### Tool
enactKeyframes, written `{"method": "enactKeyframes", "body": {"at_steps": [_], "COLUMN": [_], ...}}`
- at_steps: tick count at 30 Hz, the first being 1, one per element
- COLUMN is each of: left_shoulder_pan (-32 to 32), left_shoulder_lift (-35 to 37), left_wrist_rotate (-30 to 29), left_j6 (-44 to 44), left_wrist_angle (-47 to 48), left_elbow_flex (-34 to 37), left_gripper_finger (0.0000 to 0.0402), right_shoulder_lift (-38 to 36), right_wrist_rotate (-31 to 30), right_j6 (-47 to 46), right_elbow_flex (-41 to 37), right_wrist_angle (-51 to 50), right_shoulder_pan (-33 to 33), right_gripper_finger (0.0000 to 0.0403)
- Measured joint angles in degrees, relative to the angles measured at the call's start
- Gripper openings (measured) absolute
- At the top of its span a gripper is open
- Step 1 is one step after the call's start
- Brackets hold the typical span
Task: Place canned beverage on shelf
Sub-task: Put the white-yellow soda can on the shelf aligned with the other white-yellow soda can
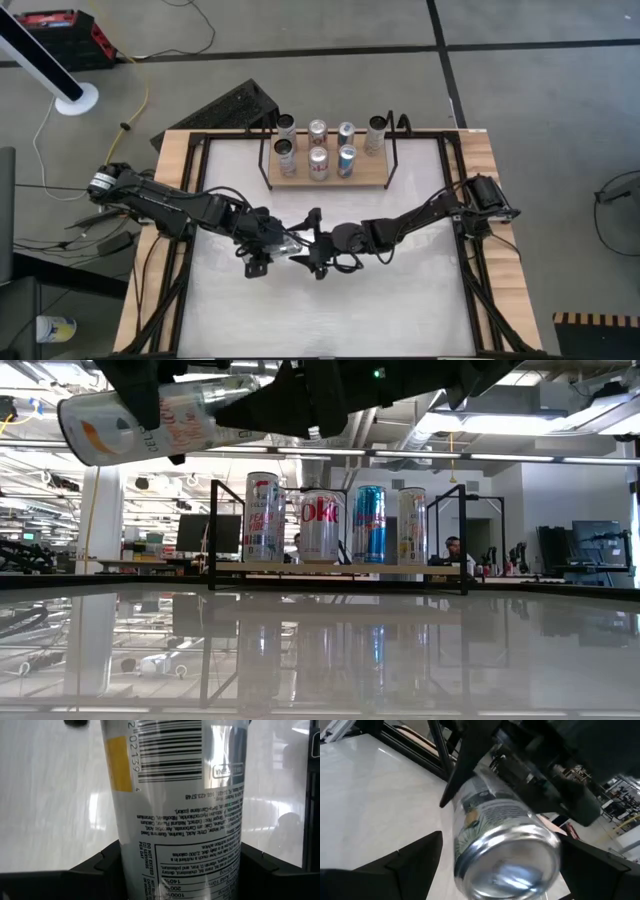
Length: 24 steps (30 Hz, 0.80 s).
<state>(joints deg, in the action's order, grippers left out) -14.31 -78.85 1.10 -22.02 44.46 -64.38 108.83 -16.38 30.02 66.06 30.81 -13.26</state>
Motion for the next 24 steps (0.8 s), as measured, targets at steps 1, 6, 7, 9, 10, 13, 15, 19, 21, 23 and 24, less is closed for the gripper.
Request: {"method": "enactKeyframes", "body": {"at_steps": [1,6,7,9,10,13,15,19,21,23,24], "left_shoulder_pan": [0.00,0.01,0.00,0.01,-0.03,-0.03,-0.03,-0.05,-0.06,-0.07,-0.06], "left_shoulder_lift": [0.00,0.00,0.00,0.00,0.00,0.00,0.00,0.00,-0.02,-0.04,-0.04], "left_wrist_rotate": [0.00,-0.21,-0.32,-0.20,-0.33,-0.30,-0.31,-0.07,0.21,0.14,0.09], "left_j6": [0.37,1.53,1.55,1.68,1.66,1.64,1.61,1.63,2.02,2.18,2.25], "left_wrist_angle": [-0.40,-2.02,-1.70,-1.76,-1.78,-1.91,-1.89,-1.91,-1.93,-1.96,-1.95], "left_elbow_flex": [0.00,0.00,0.00,0.00,0.00,0.00,0.01,0.01,0.02,0.02,0.02], "left_gripper_finger": [0.0228,0.0228,0.0228,0.0228,0.0228,0.0228,0.0228,0.0228,0.0228,0.0228,0.0228], "right_shoulder_lift": [0.09,0.27,0.25,0.25,0.25,0.25,0.25,0.24,0.20,0.18,0.18], "right_wrist_rotate": [0.05,3.60,4.13,4.25,4.29,4.29,4.29,4.29,4.29,4.31,4.33], "right_j6": [0.02,-0.05,-0.09,-0.15,-0.17,-0.21,-0.82,-1.31,-1.02,-0.61,-0.61], "right_elbow_flex": [0.00,-0.06,-0.06,-0.06,-0.06,-0.06,-0.06,-0.06,0.00,0.05,0.05], "right_wrist_angle": [0.18,1.42,1.47,1.51,1.51,1.36,1.10,-0.16,-0.52,-0.99,-1.23], "right_shoulder_pan": [0.00,0.07,0.07,0.02,0.02,0.02,0.21,0.35,0.35,0.35,0.35], "right_gripper_finger": [0.0391,0.0391,0.0391,0.0391,0.0390,0.0380,0.0367,0.0323,0.0296,0.0282,0.0282]}}
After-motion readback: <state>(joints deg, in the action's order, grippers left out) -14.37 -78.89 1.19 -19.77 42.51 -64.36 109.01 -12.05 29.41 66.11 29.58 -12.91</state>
